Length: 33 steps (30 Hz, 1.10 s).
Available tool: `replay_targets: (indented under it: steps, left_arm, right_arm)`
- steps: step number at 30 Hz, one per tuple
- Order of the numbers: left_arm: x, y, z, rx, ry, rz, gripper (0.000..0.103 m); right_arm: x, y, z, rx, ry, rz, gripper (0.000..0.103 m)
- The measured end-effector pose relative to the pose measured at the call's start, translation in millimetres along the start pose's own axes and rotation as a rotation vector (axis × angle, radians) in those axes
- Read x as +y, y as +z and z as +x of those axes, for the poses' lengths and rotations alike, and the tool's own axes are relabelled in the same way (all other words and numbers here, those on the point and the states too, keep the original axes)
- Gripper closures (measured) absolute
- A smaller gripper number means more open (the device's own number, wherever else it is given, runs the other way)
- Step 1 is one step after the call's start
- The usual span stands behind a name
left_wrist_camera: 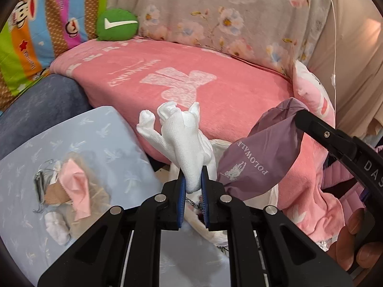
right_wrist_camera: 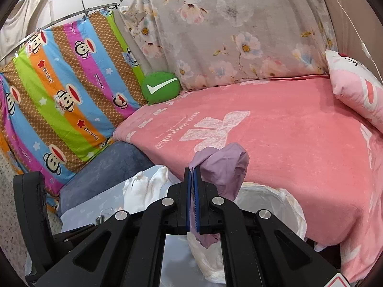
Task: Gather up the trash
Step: 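Lift the white glove and lavender cap off the table toward the bin, then open both grippers over the bin to drop the glove and cap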
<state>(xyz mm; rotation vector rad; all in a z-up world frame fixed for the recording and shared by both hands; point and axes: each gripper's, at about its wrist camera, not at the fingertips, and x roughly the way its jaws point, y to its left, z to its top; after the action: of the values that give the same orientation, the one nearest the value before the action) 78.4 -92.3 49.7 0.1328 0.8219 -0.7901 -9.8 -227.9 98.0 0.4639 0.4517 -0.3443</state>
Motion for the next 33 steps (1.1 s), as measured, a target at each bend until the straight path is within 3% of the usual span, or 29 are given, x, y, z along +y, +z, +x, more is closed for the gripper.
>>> replay_targets:
  steps: [14,15,17,20,33]
  left_arm:
    - [-35,2,35,0.079,-0.031,0.040,0.087]
    - [-36,2,36,0.084,-0.030,0.043,0.085]
    - [-38,2,39,0.093,-0.021,0.043,0.069]
    - [-37,2,39,0.076,-0.001,0.032,0.054]
    - [-25,-2,38,0.072,0.026,-0.004,0.053]
  right_arm:
    - [-41,-6,10,0.027,-0.050,0.050,0.100]
    - [-40,-6,10,0.028,-0.050,0.050,0.100]
    - [-40,-7,12,0.034,-0.050,0.046,0.100]
    - [-39,-8,15,0.043,-0.048,0.042,0.094]
    - [-28,-17,22,0.075,-0.038,0.031,0.092]
